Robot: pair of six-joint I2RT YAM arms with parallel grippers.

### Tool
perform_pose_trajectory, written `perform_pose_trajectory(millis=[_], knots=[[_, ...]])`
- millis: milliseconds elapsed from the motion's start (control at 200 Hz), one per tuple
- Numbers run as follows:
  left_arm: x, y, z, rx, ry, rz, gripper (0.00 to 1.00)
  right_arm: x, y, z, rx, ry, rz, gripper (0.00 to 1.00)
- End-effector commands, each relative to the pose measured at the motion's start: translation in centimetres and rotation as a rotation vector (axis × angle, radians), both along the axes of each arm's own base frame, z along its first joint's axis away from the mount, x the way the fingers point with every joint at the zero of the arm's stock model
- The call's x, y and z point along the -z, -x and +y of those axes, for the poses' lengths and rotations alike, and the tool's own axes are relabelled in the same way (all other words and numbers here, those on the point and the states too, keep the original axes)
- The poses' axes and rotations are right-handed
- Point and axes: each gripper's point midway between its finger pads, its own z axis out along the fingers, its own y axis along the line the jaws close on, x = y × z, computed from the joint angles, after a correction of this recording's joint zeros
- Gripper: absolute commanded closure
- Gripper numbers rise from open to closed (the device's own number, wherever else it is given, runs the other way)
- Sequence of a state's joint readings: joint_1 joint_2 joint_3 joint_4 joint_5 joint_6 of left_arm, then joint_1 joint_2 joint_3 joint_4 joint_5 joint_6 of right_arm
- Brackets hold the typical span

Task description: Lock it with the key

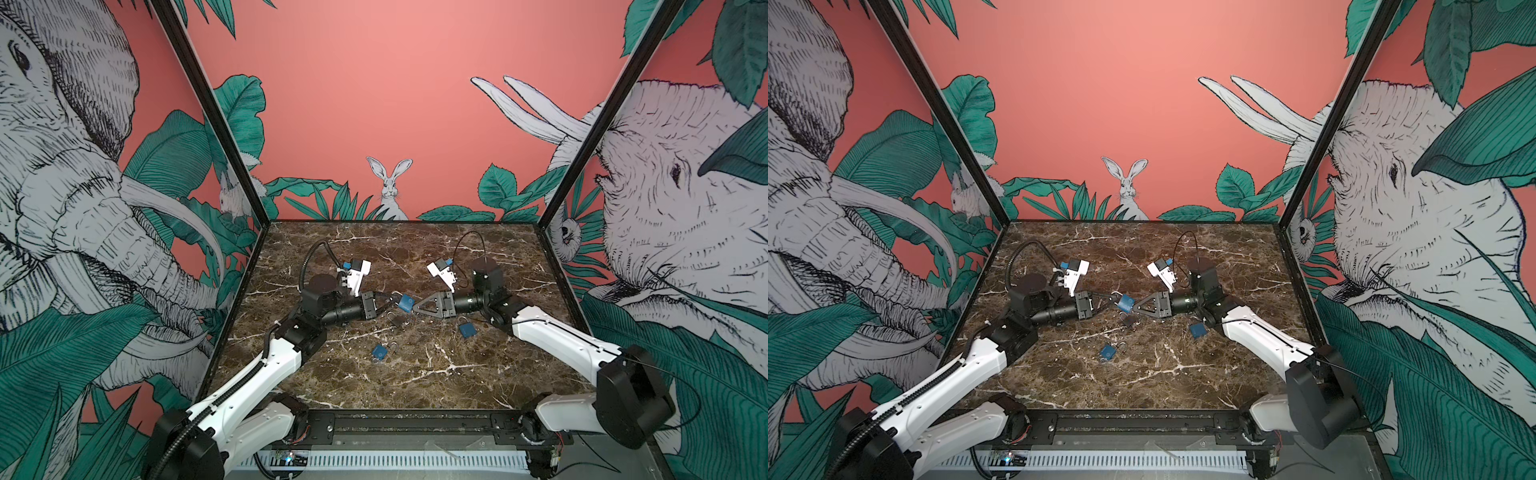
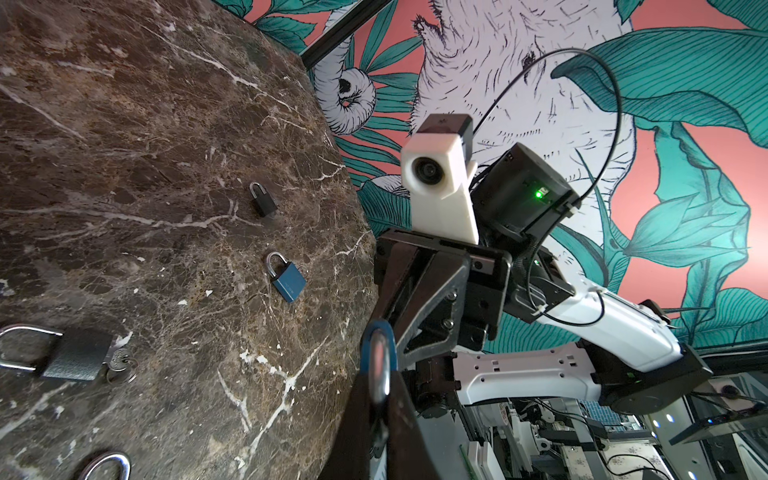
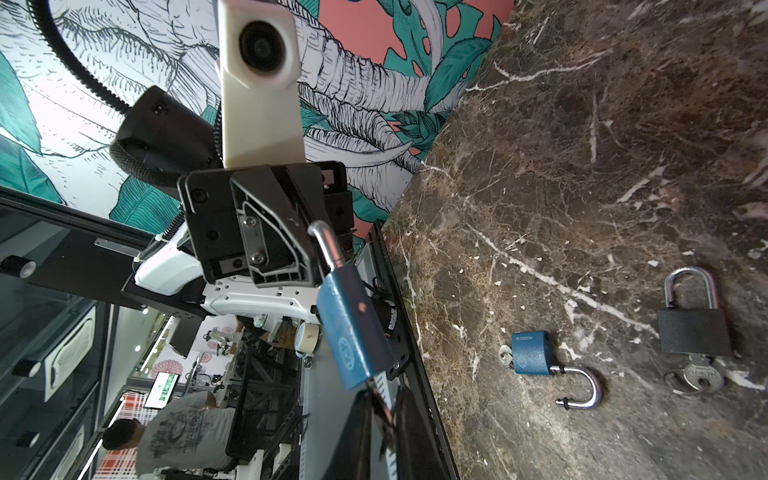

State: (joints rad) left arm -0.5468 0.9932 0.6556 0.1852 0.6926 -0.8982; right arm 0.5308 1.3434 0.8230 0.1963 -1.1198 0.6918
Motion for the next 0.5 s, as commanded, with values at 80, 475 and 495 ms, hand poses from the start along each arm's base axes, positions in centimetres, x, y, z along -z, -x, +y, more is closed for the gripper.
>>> perform_pose_trajectory(millis=[80,475,495], knots=[[-2.2,-0.4,0.3,-0.028,0.044,-0.07,1.0,-1.3,0.0,0.2,-0.015,-0.044,-0.043,1.0],[-4.6,-3.3,3.2,-0.18,0.143,-0.117,1.0,0.0,0.2,-0.3,0.006,-0.03,-0.021,1.0],[-4.7,-3.3,3.3,-0.181,0.143,-0.119,1.0,0.0,0.1,-0.3,0.007,-0.029,-0.017,1.0]])
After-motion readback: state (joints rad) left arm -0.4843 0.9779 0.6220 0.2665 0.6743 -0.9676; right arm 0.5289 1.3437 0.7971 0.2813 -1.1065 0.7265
